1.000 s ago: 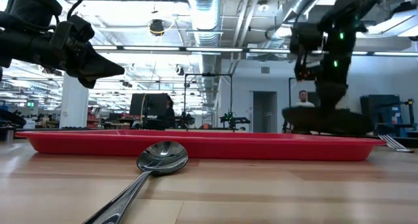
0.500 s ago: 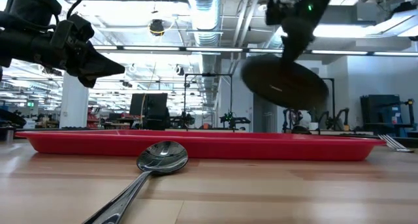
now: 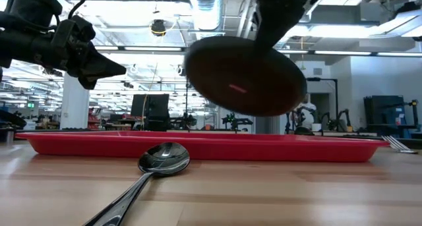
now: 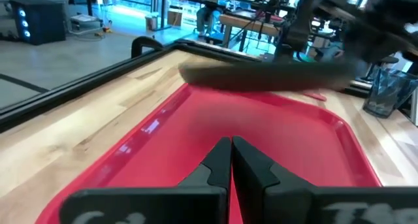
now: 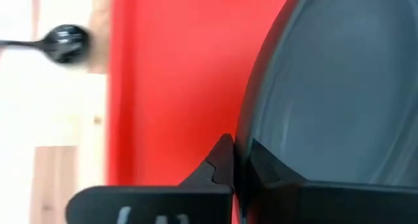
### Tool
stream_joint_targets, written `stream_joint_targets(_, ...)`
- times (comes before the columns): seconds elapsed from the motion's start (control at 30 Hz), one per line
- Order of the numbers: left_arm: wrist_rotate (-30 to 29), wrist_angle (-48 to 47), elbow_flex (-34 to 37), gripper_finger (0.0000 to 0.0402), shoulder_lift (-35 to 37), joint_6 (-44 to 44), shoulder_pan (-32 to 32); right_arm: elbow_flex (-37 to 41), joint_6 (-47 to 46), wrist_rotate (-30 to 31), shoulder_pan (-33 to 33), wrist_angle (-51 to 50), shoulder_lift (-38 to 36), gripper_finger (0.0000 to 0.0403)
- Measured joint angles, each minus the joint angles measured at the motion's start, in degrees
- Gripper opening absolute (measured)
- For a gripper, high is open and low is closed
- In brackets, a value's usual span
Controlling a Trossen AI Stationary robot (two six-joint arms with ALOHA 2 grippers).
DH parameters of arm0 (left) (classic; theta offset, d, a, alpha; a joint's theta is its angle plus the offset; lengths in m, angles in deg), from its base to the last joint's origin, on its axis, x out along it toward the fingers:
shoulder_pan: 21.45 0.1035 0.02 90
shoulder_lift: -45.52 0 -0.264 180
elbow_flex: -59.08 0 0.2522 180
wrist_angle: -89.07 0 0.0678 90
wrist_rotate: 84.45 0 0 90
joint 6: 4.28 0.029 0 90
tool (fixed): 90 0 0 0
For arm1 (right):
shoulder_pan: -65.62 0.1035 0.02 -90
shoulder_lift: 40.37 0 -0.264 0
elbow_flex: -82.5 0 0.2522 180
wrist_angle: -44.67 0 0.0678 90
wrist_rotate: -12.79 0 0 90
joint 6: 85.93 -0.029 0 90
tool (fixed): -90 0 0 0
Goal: Pick and place plate/cup/fork/spoon on tray
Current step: Put the black plate on the center of the red serving tray
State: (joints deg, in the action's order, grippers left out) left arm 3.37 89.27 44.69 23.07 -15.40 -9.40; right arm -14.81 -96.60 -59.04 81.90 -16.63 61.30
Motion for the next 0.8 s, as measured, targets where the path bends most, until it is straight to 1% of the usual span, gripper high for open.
stream_joint_targets(0.17,1.74,-0.6,0.0,0.0,0.0,-0.54,-0.02,-3.05,-0.04,-1.68,2.75,-1.25,5.2,0.0019)
stream_joint_targets(0.23,2.2,-0.7,0.0,0.0,0.0,-0.63,-0.02,-3.13,-0.78,-3.27,3.14,-1.29,6.2,0.0021)
stream_joint_targets(0.3,2.21,-0.74,0.0,0.0,0.0,-0.63,-0.02,-3.21,-1.36,-3.47,3.3,-0.16,7.37,0.0022)
stream_joint_targets(0.47,2.23,-0.92,0.02,0.0,0.0,-0.27,-0.02,-3.28,-1.52,-3.42,3.63,1.47,8.5,0.0016)
stream_joint_targets(0.63,2.16,-0.9,0.02,0.0,0.0,0.17,-0.02,-3.23,-1.51,-4.53,3.47,2.39,9.33,0.002)
stream_joint_targets(0.8,2.1,-0.73,0.02,0.0,0.0,0.33,-0.02,-3.18,-0.87,-4.79,3.47,1.86,10.25,0.0017)
